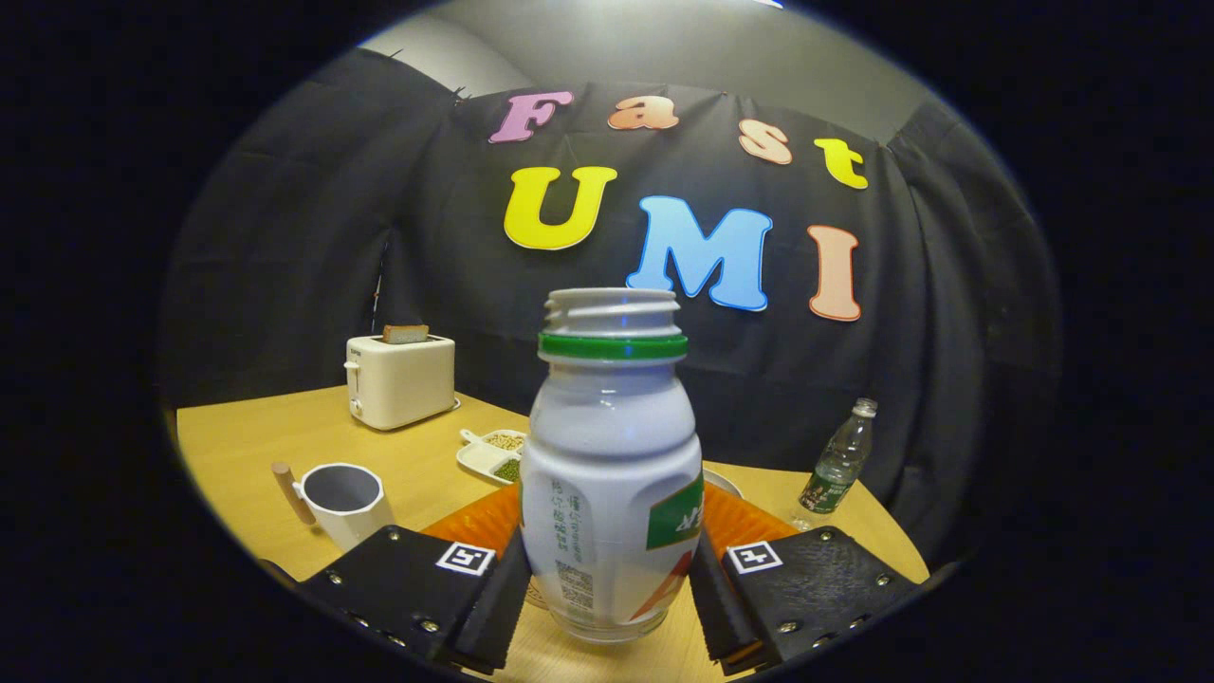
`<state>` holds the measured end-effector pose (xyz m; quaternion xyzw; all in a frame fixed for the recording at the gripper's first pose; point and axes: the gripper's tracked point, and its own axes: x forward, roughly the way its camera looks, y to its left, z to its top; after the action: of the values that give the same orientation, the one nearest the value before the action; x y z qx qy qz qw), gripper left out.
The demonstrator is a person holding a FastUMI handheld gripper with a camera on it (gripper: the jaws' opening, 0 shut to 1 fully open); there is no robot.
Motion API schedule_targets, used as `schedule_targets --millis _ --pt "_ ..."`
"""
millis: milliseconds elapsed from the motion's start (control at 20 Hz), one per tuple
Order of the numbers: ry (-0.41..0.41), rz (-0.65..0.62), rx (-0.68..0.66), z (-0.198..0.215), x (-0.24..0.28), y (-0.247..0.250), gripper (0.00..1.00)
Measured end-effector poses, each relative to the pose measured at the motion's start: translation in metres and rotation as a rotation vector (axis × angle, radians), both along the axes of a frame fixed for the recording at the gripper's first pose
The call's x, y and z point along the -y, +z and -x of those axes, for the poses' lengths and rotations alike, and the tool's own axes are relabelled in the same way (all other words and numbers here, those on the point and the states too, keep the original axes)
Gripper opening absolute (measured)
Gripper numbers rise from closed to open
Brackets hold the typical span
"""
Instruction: Take the bottle from table, then pour the juice into the cup, finally place the bottle on the coaster
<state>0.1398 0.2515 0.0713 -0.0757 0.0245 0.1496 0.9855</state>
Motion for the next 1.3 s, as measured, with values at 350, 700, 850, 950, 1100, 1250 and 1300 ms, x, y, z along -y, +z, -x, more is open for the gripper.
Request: schedule_targets --millis 350,700,850,950,1100,1250,1300 --pt "0.037 -0.099 -0.030 -0.006 -0.016 -0.001 0.74" --pt "0.034 -0.100 -0.049 -0.023 -0.022 -0.014 0.74" --pt "0.038 -0.125 -0.062 -0.032 -0.029 -0.023 0.74" --pt "0.033 -0.116 -0.062 -0.039 -0.030 -0.029 0.74" --pt "0.028 -0.103 -0.053 -0.048 -0.034 -0.036 0.74" --pt "0.007 -0.083 -0.054 -0.059 -0.033 -0.045 0.74" --pt "0.001 -0.080 -0.071 -0.062 -0.033 -0.053 0.74"
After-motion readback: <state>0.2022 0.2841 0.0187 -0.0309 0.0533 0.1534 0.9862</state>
